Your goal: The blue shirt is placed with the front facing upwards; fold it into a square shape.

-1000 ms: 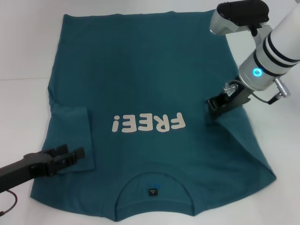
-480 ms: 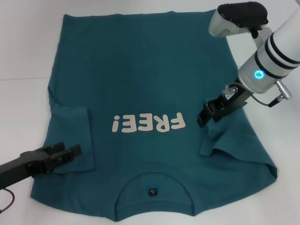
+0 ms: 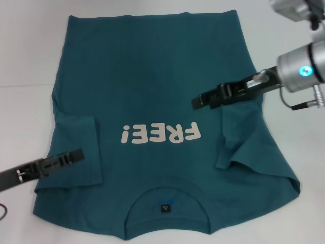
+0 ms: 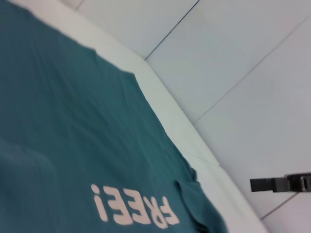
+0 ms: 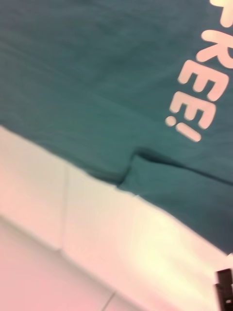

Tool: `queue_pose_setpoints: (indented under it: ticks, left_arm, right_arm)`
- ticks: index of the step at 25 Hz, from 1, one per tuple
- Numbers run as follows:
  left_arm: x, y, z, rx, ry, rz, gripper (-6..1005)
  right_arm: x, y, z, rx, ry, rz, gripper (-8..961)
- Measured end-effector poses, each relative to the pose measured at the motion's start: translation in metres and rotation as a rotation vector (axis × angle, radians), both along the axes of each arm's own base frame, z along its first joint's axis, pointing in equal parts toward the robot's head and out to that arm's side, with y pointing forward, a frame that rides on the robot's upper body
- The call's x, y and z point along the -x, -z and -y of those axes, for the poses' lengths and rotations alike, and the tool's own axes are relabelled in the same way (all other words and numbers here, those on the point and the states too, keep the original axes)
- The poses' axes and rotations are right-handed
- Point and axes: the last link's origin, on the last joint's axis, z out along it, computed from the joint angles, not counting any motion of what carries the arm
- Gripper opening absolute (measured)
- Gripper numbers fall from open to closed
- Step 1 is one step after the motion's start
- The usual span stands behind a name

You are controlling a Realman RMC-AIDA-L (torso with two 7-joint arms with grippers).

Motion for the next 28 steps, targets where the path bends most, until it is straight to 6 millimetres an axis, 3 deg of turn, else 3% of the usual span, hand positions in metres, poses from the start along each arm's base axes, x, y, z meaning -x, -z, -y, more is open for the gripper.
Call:
queue_pose_setpoints:
  ticks: [9, 15, 28]
  left_arm:
    - [0.004, -0.026, 0.002, 0.164, -0.285, 0.188, 751]
    - [0.028, -0.035, 0.016, 0.187, -0.472, 0.241, 751]
    - [0.051, -0.017, 0.027, 0.226, -0.617, 0.234, 750]
  right_arm:
    - [-0.019, -0.012, 0.016, -0.027, -0.056, -0.131, 780]
    - [-0.027, -0.009, 0.023, -0.025, -0.061, -0.137, 944]
    - [-0.030, -0.012, 0.024, -0.028, -0.058, -0.130, 937]
